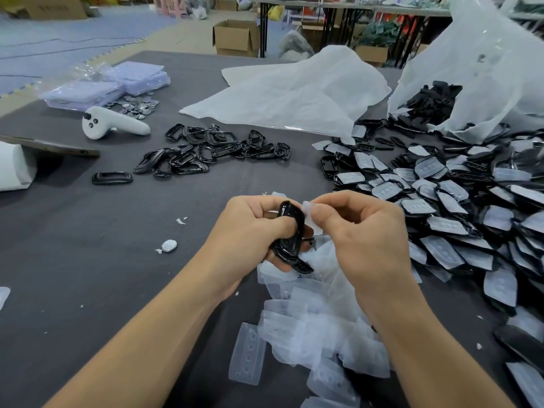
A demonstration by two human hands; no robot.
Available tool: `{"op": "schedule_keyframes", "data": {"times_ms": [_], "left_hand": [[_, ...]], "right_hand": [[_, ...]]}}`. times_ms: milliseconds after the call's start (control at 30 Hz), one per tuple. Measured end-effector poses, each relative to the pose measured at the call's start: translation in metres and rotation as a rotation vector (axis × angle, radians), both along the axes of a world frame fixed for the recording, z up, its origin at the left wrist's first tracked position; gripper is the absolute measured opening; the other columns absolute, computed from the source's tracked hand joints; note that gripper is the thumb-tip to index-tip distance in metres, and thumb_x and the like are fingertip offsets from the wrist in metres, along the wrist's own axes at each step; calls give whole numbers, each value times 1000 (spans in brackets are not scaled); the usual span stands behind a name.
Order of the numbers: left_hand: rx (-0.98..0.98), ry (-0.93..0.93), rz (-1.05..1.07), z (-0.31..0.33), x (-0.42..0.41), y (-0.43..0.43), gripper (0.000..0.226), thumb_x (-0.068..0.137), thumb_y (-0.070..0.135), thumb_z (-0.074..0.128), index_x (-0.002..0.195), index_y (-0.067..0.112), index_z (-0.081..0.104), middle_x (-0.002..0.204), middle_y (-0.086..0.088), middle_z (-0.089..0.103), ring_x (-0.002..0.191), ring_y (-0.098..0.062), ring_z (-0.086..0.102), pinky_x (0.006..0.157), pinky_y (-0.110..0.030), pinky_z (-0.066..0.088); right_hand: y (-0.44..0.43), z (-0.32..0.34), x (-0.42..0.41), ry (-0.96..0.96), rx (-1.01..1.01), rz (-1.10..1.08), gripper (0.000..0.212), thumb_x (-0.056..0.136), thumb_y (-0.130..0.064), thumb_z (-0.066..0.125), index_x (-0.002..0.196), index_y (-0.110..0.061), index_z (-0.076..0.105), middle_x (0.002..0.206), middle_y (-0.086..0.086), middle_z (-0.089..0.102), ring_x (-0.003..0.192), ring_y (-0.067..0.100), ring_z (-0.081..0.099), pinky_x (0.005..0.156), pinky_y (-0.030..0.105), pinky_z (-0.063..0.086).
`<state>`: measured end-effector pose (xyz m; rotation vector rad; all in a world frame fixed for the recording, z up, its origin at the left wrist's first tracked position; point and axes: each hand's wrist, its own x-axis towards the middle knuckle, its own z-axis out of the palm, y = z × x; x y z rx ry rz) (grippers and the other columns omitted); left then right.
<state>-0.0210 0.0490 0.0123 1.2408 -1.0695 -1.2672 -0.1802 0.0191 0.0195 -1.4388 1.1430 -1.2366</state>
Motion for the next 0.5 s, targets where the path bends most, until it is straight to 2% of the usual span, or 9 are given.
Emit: {"op": "schedule_keyframes", "data": {"times_ms": [67,100,233,333,433,500], "left_hand": [[19,-30,50,-3,0,-1,30,94,-6,60,94,16,80,87,-13,80,77,-27,79,46,-28,56],[25,-47,75,-4,-1,-1,31,95,-6,59,97,16,80,86,-13,80,77,-28,79,48,-29,57],[0,-82,93,-7,-4,-2,24,96,2,67,104,21,81,87,-16,79,80,-31,78,57,-36,63],[-19,-57,78,-7,-5,0,17,96,13,74,108,23,79,86,-13,80,81,-28,79,58,-34,62],[-21,-26,31,-6,-6,0,22,98,9,70,115,22,77,88,-9,80,83,-21,79,62,-34,63],[-17,16,-17,-4,-6,0,27,97,5,69,117,20,76,92,-10,80,86,-20,78,65,-33,63]], "right_hand": [[-2,1,-2,-15,15,-63,18,86,-12,79,75,-26,79,66,-5,72,60,7,61,61,23,51],[-2,3,-4,-59,34,-62,19,86,-10,78,74,-25,79,63,-6,70,57,6,58,58,22,49],[1,7,-4,-262,175,139,19,83,2,76,72,-13,78,61,0,67,51,5,54,50,16,45],[4,3,2,-162,172,158,14,82,3,78,74,-8,78,61,0,70,52,5,59,52,16,48],[3,-2,4,-8,108,52,15,80,-7,83,72,-19,79,66,0,74,61,12,67,63,28,56],[2,-5,3,45,71,-2,11,79,-16,85,75,-25,79,68,-1,75,64,16,70,65,33,58]]}}
